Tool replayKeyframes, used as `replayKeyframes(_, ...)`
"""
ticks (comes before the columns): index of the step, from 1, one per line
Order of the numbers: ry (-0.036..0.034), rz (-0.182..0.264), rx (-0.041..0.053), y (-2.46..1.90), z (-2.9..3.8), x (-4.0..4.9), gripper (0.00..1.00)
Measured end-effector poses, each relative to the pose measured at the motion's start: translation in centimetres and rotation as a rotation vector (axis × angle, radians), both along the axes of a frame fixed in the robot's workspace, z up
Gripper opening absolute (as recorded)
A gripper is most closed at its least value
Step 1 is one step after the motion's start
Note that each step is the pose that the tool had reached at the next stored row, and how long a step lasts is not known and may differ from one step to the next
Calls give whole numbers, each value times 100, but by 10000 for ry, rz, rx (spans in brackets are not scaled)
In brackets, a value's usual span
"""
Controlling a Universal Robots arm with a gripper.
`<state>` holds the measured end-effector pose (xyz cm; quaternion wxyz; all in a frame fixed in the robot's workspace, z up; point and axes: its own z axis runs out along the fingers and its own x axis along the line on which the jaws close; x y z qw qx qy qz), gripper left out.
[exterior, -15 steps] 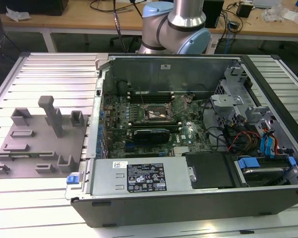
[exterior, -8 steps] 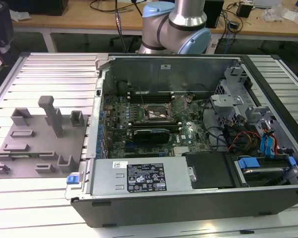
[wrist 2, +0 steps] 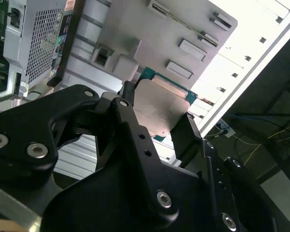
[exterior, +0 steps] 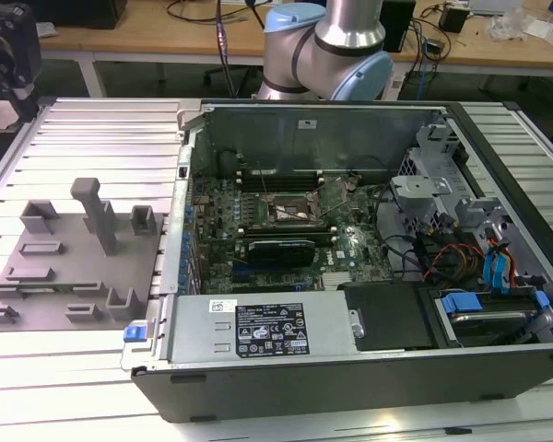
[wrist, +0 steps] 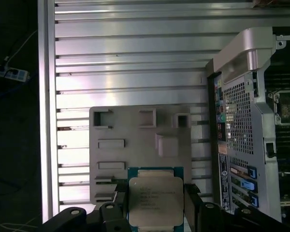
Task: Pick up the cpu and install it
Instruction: 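Pick up the cpu and move it towards the insertion slot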
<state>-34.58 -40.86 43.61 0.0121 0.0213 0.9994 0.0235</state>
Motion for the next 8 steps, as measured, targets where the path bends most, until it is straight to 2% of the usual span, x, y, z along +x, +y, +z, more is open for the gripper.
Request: replayKeyframes(8,0,0,0,0,0,159,55)
